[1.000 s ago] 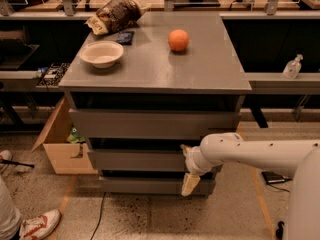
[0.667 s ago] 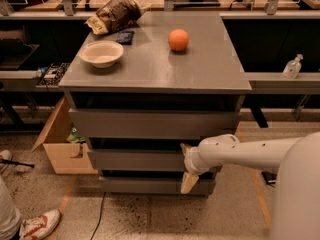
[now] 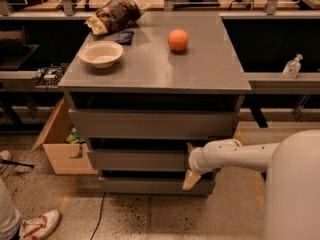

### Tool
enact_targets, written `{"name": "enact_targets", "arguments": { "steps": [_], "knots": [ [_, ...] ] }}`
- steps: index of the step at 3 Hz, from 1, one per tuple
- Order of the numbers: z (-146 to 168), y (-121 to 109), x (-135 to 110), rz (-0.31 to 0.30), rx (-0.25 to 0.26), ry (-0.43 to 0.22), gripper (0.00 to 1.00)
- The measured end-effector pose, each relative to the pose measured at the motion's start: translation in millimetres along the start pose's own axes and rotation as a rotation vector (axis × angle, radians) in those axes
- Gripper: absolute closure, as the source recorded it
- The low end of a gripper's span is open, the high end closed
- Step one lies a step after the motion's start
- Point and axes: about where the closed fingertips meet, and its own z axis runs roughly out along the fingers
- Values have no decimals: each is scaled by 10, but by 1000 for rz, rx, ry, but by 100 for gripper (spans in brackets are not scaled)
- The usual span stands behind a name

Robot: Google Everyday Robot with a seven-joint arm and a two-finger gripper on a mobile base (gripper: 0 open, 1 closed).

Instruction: Open middle drawer

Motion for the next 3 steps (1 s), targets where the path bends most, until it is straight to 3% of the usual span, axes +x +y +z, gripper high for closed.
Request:
{"name": "enact_targets", "arguments": {
  "steps": [1,2,3],
  "knots": [
    [150,-71,112,55,-1,-3,3],
    [234,-43,191,82,-19,2,26],
    [131,109,288,105,-48,35,49]
  ]
}}
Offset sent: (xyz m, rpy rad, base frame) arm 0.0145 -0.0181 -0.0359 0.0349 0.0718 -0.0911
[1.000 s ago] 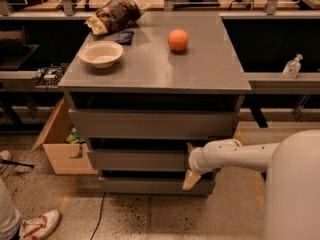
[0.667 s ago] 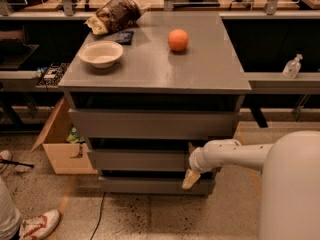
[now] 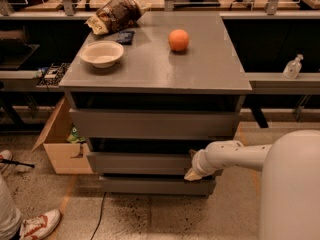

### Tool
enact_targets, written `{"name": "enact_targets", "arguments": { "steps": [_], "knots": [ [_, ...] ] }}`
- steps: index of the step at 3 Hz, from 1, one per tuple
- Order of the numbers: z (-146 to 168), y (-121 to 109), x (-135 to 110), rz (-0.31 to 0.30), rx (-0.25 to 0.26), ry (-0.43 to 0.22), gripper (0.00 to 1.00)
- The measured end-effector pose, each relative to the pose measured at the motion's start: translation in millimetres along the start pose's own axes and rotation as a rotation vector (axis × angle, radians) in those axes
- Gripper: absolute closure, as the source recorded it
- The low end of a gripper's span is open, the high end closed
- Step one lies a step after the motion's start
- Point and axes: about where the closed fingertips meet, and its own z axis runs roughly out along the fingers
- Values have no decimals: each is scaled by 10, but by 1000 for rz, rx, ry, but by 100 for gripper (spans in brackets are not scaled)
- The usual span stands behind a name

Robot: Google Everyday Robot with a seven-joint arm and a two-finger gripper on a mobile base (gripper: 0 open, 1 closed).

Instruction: Open middle drawer

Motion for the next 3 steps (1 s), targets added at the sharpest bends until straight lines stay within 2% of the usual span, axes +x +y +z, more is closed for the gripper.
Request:
{"name": "enact_targets", "arguments": {
  "steps": [1,2,3],
  "knots": [
    [-171,100,114,35,3,20,73],
    [-261,75,77,35,3,19,100],
    [-277,70,70,35,3,19,100]
  ]
}}
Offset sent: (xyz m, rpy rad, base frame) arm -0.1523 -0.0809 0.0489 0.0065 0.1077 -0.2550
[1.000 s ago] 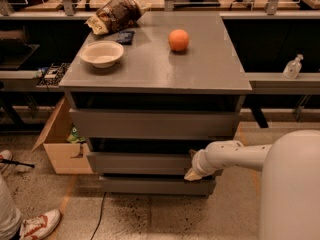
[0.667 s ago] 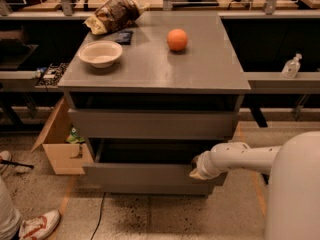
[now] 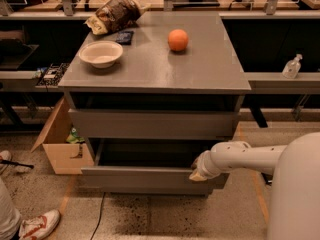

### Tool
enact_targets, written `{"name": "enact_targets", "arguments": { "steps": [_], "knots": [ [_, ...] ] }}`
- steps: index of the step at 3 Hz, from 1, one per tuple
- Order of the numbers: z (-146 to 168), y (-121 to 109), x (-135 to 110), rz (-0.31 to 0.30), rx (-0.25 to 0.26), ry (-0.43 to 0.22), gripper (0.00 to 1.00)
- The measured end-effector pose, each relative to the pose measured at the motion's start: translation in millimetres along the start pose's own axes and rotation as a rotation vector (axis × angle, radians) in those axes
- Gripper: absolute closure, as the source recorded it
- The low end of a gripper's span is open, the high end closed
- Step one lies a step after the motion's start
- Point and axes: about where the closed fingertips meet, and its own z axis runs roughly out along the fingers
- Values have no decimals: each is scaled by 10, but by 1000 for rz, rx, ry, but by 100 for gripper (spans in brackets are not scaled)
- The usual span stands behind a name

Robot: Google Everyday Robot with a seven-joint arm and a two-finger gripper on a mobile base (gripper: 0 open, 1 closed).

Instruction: Open middle drawer

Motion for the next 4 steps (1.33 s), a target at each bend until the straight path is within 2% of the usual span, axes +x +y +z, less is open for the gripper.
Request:
{"name": "enact_targets", "arguments": {
  "steps": [1,2,3,4],
  "knots": [
    [-201,240,142,51,0,8,100],
    [-210,261,153,48,-2,10,100],
    [-276,406,227,24,-12,29,100],
    [-371,581,312,31,-7,40,100]
  ]
}}
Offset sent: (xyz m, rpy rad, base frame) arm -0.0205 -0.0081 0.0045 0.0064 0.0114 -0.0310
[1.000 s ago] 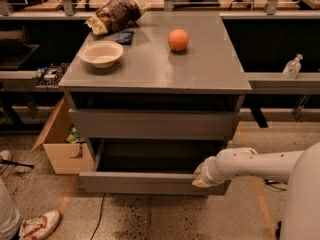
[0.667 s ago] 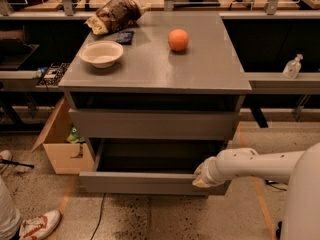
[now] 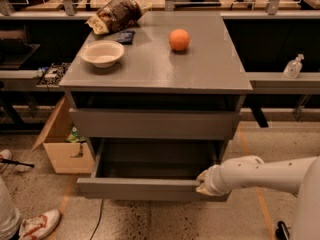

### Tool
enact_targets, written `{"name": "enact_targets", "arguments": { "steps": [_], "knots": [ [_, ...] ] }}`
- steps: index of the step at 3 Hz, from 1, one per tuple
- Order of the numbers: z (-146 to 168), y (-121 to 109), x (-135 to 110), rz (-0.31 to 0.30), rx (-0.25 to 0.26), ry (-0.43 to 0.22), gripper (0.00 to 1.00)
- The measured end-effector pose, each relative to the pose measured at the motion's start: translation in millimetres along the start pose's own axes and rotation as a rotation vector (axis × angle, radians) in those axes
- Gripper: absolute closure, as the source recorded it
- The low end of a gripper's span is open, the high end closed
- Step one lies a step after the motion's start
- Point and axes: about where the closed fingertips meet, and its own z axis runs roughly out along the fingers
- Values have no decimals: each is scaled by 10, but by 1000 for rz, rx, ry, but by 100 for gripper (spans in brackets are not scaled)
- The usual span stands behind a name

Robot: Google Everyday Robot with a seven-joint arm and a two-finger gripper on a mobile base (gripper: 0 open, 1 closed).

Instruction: Open middle drawer

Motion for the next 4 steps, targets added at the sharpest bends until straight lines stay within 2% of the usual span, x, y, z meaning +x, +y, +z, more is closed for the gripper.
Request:
{"name": "enact_targets", "arguments": {
  "steps": [1,2,3,4],
  "knots": [
    [0,0,0,0,0,0,100],
    [-81,176,100,15,5,2,100],
    [-80,177,98,15,5,2,100],
    [-159,361,206,35,11,1,100]
  ]
}}
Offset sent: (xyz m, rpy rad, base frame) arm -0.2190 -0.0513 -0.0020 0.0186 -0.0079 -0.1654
